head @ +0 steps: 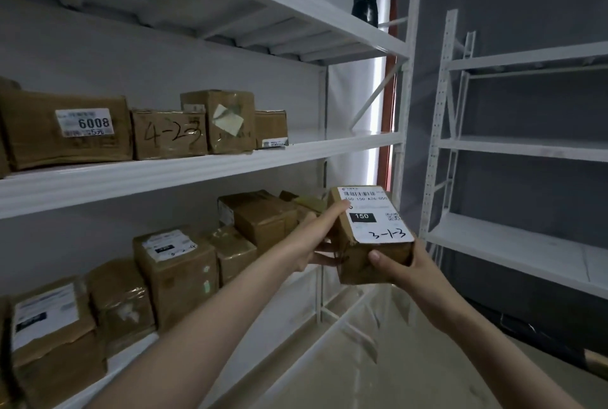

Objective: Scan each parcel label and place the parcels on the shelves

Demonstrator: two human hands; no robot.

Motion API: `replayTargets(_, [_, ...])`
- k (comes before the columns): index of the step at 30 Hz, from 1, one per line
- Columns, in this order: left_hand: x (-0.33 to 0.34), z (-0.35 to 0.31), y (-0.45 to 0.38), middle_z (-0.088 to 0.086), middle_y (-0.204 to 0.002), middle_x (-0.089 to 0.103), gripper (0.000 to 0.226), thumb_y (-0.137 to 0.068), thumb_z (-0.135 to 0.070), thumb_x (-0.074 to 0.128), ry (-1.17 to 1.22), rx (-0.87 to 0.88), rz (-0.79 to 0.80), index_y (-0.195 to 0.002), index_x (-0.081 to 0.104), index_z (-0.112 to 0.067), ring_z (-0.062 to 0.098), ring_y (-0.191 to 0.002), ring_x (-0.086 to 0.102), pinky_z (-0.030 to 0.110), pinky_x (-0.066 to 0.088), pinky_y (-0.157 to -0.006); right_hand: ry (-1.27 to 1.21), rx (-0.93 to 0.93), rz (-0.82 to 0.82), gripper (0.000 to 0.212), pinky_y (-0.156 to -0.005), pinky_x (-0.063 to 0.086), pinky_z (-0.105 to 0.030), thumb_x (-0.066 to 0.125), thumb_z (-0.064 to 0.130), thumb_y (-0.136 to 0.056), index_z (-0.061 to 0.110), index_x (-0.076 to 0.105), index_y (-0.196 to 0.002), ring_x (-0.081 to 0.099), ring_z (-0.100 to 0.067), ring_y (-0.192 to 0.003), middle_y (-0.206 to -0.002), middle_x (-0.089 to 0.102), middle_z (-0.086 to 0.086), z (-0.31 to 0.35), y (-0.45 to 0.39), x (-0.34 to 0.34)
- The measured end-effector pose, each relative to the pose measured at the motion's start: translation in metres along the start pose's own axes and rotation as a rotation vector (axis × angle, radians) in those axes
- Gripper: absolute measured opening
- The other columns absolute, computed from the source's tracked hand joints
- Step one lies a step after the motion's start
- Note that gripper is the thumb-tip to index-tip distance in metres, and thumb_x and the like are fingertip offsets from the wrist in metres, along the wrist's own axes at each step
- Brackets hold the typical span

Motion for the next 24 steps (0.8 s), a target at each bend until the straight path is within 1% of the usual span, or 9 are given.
replayTargets(4, [-0.015,-0.017,-0.049,0.008,-0.106,0.071,0.062,-0.085,-0.060,0.059,0.010,0.037,-0.090,-0.123,0.061,-0.012,0.022,-0.085,0.067,0.031,0.058,-0.059,-0.029,-0.055,0.057,0.077,-0.077,0.056,-0.025,0.081,0.035,-0.069,0.031,0.043,-0.136,0.061,-0.011,-0.112,-0.124,0.062,0.007,-0.007,-0.068,-0.008])
replayTargets(7, [-0.025,-0.039,-0.078,0.007,-0.108,0.073,0.053,-0.090,-0.057,0.056,-0.017,0.123,-0.118,-0.120,0.065,-0.014,0.020,-0.097,0.069,0.035,0.058,-0.078,-0.092,-0.088,0.071,0.070,-0.075,0.057,-0.025,0.077,0.029,-0.071,0.023,0.046,-0.134,0.064,-0.016,-0.110,-0.120,0.065,0.002,-0.007,-0.126,-0.012])
replayTargets(9, [-0.032,-0.054,-0.094,0.005,-0.114,0.072,0.061,-0.085,-0.062,0.059,-0.020,0.186,-0.120,-0.124,0.063,-0.016,0.021,-0.108,0.066,0.043,0.051,-0.098,-0.098,-0.116,0.100,0.071,-0.075,0.057,-0.025,0.075,0.032,-0.069,0.021,0.047,-0.133,0.065,-0.016,-0.107,-0.118,0.066,0.001,-0.002,-0.165,-0.014])
replayTargets(12, [-0.046,-0.076,-0.115,0.001,-0.122,0.067,0.076,-0.078,-0.068,0.058,-0.094,0.248,-0.166,-0.133,0.054,-0.016,0.017,-0.118,0.059,0.042,0.042,-0.107,-0.123,-0.170,0.202,0.062,-0.072,0.057,-0.022,0.071,0.029,-0.075,0.022,0.047,-0.132,0.068,-0.009,-0.099,-0.115,0.067,0.003,0.012,-0.220,-0.009])
replayTargets(14, [-0.057,-0.091,-0.125,0.002,-0.122,0.065,0.067,-0.085,-0.060,0.054,-0.173,0.275,-0.234,-0.134,0.051,-0.014,0.017,-0.118,0.058,0.036,0.045,-0.104,-0.130,-0.200,0.266,0.064,-0.075,0.057,-0.024,0.071,0.031,-0.076,0.024,0.045,-0.134,0.065,-0.009,-0.102,-0.119,0.064,0.003,0.021,-0.257,-0.004])
replayTargets(17, [-0.073,-0.110,-0.139,-0.002,-0.118,0.064,0.051,-0.090,-0.053,0.054,-0.383,0.313,-0.364,-0.128,0.053,-0.019,0.014,-0.111,0.060,0.029,0.050,-0.097,-0.116,-0.227,0.358,0.080,-0.089,0.055,-0.040,0.079,0.050,-0.069,0.028,0.044,-0.138,0.061,-0.018,-0.114,-0.127,0.062,0.002,0.026,-0.307,0.007])
replayTargets(19, [-0.090,-0.115,-0.147,-0.002,-0.115,0.065,0.041,-0.092,-0.045,0.058,-0.453,0.337,-0.492,-0.123,0.057,-0.019,0.014,-0.105,0.062,0.030,0.055,-0.091,-0.113,-0.222,0.402,0.084,-0.092,0.054,-0.045,0.079,0.053,-0.067,0.028,0.042,-0.139,0.059,-0.021,-0.116,-0.129,0.060,0.001,0.023,-0.335,0.016])
replayTargets(21, [-0.103,-0.116,-0.153,-0.001,-0.111,0.066,0.036,-0.093,-0.039,0.061,-0.480,0.357,-0.613,-0.121,0.061,-0.016,0.014,-0.101,0.064,0.034,0.058,-0.086,-0.122,-0.223,0.435,0.078,-0.091,0.054,-0.044,0.075,0.047,-0.071,0.027,0.041,-0.139,0.059,-0.021,-0.115,-0.130,0.059,0.000,0.018,-0.358,0.026])
replayTargets(24, [-0.118,-0.119,-0.158,-0.005,-0.100,0.068,0.039,-0.088,-0.040,0.068,-0.589,0.408,-0.813,-0.116,0.067,-0.013,0.008,-0.094,0.065,0.033,0.059,-0.080,-0.151,-0.199,0.487,0.072,-0.084,0.056,-0.039,0.069,0.045,-0.072,0.023,0.045,-0.136,0.059,-0.021,-0.114,-0.128,0.059,-0.002,0.010,-0.380,0.038])
Point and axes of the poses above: each hand's wrist, its own y-axis away from the middle knuckle, its own x-axis out of the palm, z = x × y, the point moved 6 cm from there along -y, towards the middle knuckle
